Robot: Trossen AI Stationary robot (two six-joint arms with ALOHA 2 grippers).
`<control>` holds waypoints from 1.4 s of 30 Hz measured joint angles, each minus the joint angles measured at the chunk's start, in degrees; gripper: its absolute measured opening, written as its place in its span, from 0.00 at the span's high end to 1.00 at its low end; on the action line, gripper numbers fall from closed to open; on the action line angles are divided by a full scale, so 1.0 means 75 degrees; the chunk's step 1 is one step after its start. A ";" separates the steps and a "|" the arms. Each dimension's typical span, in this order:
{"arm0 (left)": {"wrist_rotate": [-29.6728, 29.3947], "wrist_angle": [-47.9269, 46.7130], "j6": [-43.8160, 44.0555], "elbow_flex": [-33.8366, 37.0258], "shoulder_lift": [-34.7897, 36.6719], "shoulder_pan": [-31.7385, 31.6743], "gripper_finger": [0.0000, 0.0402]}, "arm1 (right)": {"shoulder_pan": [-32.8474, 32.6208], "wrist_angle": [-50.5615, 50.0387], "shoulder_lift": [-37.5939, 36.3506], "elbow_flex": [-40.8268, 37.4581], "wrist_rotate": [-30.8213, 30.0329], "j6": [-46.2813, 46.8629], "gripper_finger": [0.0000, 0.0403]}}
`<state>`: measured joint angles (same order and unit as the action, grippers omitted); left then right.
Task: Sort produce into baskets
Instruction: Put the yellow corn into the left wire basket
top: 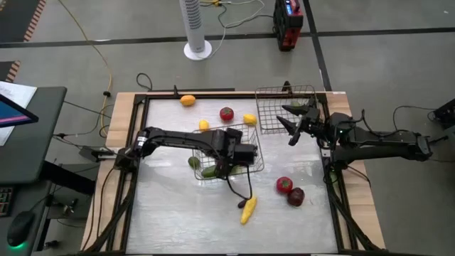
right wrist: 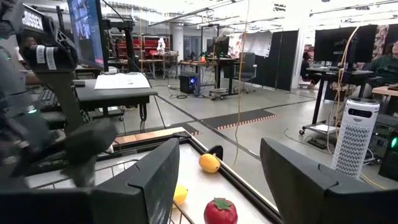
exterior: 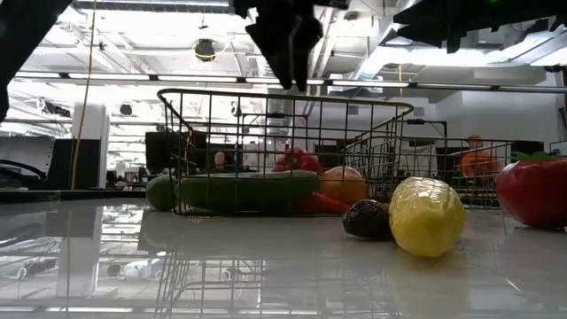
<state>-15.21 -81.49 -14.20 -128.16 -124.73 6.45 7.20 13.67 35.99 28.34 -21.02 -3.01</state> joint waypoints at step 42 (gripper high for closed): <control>0.3396 0.6021 -0.2234 0.2888 -0.0221 0.1334 0.23 | 0.0000 -0.0006 0.0002 0.0000 0.0000 0.0071 0.37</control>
<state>10.26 -36.33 -30.95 -106.50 -126.39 16.45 7.20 13.63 36.00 28.34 -21.02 -2.47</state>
